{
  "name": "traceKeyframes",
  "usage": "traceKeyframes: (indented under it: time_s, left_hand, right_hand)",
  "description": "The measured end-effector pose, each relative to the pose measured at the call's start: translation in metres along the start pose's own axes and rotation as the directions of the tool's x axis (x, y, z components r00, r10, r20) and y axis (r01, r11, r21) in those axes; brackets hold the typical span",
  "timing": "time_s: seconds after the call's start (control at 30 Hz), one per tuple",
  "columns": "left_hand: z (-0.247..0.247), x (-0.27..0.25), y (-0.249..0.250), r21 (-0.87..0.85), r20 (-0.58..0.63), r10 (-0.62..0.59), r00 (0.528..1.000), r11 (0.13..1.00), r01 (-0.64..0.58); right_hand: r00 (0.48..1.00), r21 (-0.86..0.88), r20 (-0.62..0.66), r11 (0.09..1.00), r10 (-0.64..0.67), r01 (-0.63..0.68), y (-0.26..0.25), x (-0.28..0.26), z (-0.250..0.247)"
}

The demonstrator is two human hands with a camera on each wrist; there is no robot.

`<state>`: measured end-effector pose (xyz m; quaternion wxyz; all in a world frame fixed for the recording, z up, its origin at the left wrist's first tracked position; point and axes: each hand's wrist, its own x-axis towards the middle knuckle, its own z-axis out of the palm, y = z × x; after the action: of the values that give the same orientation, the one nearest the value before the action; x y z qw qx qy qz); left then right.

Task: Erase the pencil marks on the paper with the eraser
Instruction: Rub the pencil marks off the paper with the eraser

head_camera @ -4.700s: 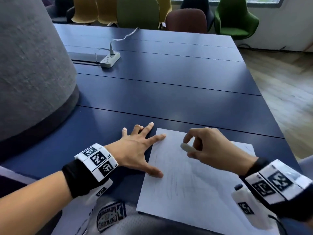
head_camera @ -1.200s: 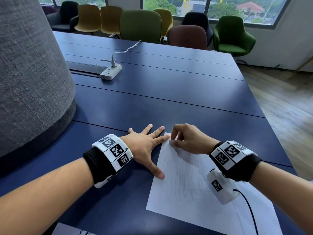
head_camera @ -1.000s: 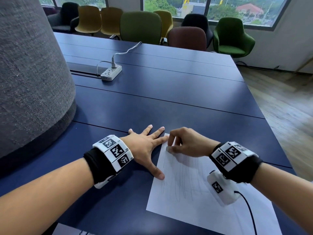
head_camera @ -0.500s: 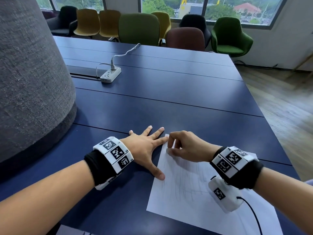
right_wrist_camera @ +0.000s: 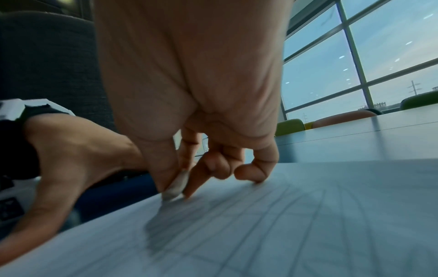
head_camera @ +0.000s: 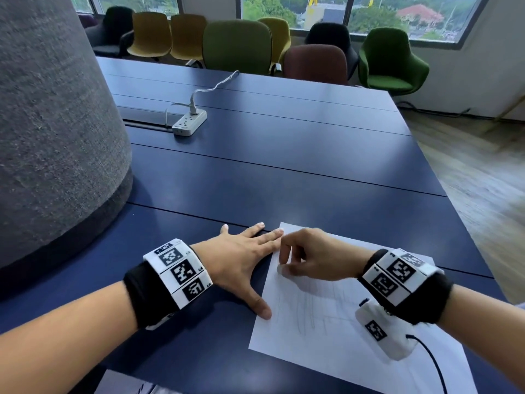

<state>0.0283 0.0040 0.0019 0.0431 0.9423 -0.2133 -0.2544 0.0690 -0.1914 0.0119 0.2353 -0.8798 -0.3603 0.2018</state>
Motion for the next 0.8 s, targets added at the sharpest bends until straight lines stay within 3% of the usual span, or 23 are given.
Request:
traceKeyframes:
  time_s: [0.13, 0.3, 0.43, 0.63, 0.8]
  left_hand:
    - [0.000, 0.000, 0.001, 0.011, -0.005, -0.003, 1.000, 1.000, 0.003]
    - [-0.002, 0.000, 0.002, 0.018, 0.005, -0.018, 1.000, 1.000, 0.018]
    - [-0.002, -0.001, 0.003, 0.000, 0.013, -0.014, 1.000, 1.000, 0.014]
    - [-0.002, 0.000, 0.004, 0.017, 0.015, -0.044, 0.999, 0.999, 0.043]
    - [-0.004, -0.001, 0.007, 0.004, 0.011, -0.061, 0.998, 0.998, 0.061]
  right_hand:
    - [0.993, 0.034, -0.114, 0.999, 0.041, -0.038, 0.004, 0.001, 0.005]
    - [0.998, 0.036, 0.039, 0.999, -0.042, 0.041, -0.004, -0.007, 0.007]
    - [0.991, 0.008, -0.127, 0.999, 0.049, -0.049, 0.006, 0.003, -0.001]
    - [0.996, 0.012, 0.077, 0.999, -0.050, 0.050, -0.006, -0.011, 0.007]
    - [0.995, -0.053, -0.086, 0.997, 0.059, -0.063, 0.008, 0.000, -0.004]
